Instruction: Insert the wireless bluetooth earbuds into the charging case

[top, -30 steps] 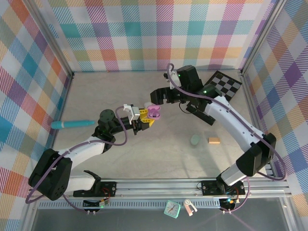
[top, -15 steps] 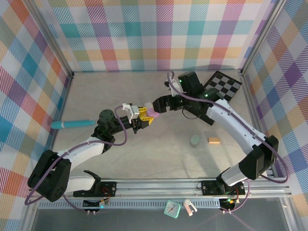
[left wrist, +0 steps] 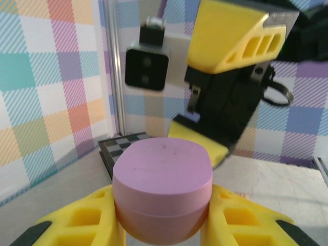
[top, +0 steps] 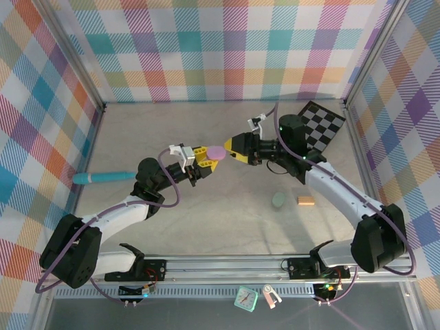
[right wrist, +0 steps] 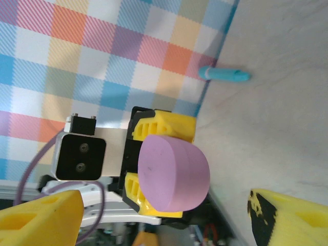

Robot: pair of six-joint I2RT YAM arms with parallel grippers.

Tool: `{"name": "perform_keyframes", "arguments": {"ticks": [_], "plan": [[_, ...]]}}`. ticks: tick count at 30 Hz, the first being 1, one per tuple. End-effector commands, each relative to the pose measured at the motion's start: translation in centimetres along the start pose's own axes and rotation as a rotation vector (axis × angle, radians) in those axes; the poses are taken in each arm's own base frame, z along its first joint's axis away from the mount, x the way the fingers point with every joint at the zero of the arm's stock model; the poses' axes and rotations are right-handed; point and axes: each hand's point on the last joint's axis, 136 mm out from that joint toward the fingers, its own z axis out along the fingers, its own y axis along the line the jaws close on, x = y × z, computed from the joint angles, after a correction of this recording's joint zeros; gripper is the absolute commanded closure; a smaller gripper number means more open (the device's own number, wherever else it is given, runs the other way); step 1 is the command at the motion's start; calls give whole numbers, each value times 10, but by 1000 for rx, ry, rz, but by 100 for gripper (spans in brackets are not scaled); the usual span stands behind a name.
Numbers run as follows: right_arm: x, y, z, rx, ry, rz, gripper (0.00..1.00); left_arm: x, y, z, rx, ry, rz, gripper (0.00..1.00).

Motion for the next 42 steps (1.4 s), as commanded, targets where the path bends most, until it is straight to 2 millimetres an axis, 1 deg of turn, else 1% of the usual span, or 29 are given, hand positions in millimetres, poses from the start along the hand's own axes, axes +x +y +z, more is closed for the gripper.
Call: {"name": "perform_keyframes", "arguments": {"ticks": [1,5,6,9,11,12,14,15,17,19,21,22,23,24,25,26,27,28,29,30,35,37,42], "plan": [[1,39,4,-173,31,22,18,-22,1,1,-11,-92,31,76],[4,36,18,-208,62,68,25,-25,2,6,5,-117,22,76],[3,35,20,-217,64,76,28,-25,2,6,12,-123,20,76],[-1,31,24,-221,53,97,41,-25,2,7,16,-130,11,76],[-4,30,26,-219,50,98,46,-25,2,6,14,-131,10,76],[-4,31,26,-220,51,96,54,-25,2,6,12,-132,10,76],[-5,31,27,-216,53,92,64,-25,1,6,12,-132,13,76],[-6,30,27,-212,55,92,70,-25,1,5,13,-132,14,76],[-5,26,28,-193,58,100,80,-25,1,6,14,-130,17,76],[-5,22,29,-174,58,107,86,-25,1,6,15,-124,20,76],[-5,20,29,-154,53,90,87,-24,2,6,9,-117,23,72],[-5,15,28,-125,46,84,87,-22,2,6,6,-110,23,68],[-6,11,27,-98,35,74,87,-20,2,5,3,-100,26,61],[-6,4,26,-58,18,55,88,-15,4,4,-8,-81,26,49],[-7,-4,24,-13,4,47,88,-12,3,3,-13,-67,32,39],[-8,-14,21,32,-11,38,88,-6,3,1,-19,-37,36,25],[-10,-25,18,79,-28,40,89,3,2,-2,-26,7,41,14],[-12,-36,14,117,-42,40,89,13,1,-5,-32,58,43,6],[-12,-46,13,145,-48,43,89,22,0,-8,-38,104,45,2],[-13,-60,9,185,-56,60,89,31,-2,-12,-45,154,42,0],[-19,-119,3,345,-82,94,89,71,-10,-26,-101,315,19,0],[-21,-141,6,403,-78,106,89,83,-14,-32,-128,356,12,0],[-25,-194,18,486,-68,184,89,105,-18,-41,-174,436,5,0]]}}
